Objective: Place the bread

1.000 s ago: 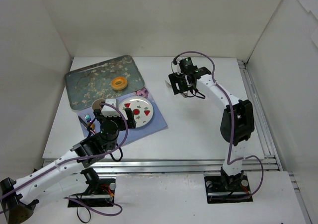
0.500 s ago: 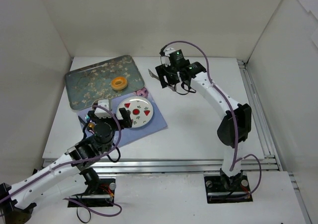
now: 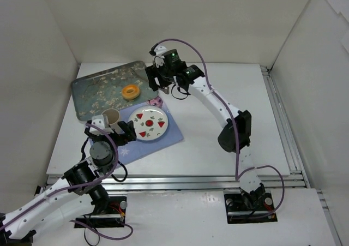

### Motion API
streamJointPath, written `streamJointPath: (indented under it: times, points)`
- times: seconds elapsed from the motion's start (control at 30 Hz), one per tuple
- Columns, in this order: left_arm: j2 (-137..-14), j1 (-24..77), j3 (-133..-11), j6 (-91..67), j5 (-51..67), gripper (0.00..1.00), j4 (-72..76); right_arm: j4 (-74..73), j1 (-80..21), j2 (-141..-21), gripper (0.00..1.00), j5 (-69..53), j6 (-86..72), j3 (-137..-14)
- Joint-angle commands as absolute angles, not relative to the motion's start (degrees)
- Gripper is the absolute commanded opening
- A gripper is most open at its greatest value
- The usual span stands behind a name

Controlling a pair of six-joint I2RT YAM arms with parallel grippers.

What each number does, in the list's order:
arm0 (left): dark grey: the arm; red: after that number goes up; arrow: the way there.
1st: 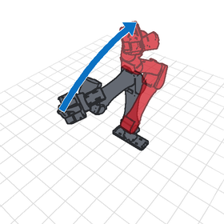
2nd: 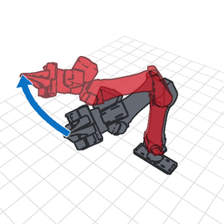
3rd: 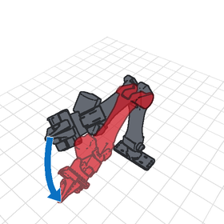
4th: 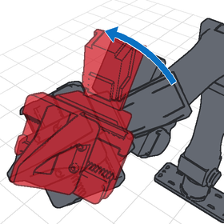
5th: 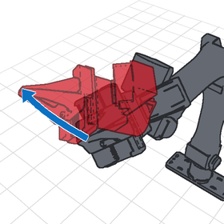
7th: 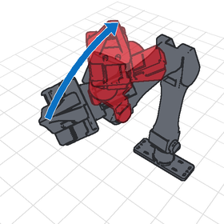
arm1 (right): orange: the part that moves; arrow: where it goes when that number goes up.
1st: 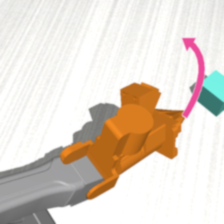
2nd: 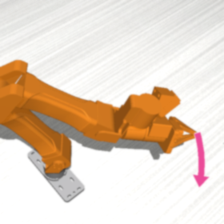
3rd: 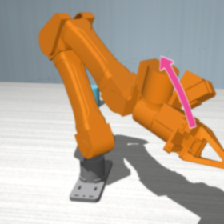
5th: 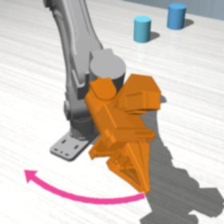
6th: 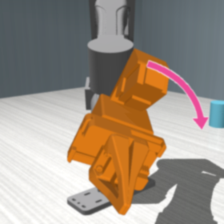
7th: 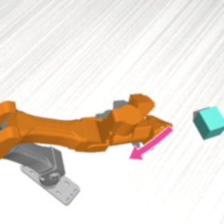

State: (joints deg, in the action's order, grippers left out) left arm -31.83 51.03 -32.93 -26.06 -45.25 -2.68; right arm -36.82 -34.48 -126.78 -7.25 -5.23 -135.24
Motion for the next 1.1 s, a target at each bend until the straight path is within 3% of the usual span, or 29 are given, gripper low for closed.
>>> streamJointPath:
  times: [0.0, 0.23, 0.57, 1.07]
  points:
    - [-32.43, 50.8, -33.57, -27.07, -46.93, 0.99, 0.7, -33.14, -34.63, -128.57, 0.71, -9.31, -6.06, -138.95]
    - [-31.64, 50.8, -33.49, -27.25, -46.76, 0.99, 0.61, -26.73, -34.72, -130.87, 0.71, -12.57, -7.82, -135.88]
    - [-33.22, 50.8, -34.19, -27.07, -46.06, 0.99, 0.62, -21.71, -34.81, -135.96, 0.63, -15.9, -11.69, -135.44]
    - [-33.92, 50.8, -34.19, -27.16, -44.74, 0.99, 1.14, -18.55, -34.98, -140.71, 0.62, -15.29, -12.65, -134.56]
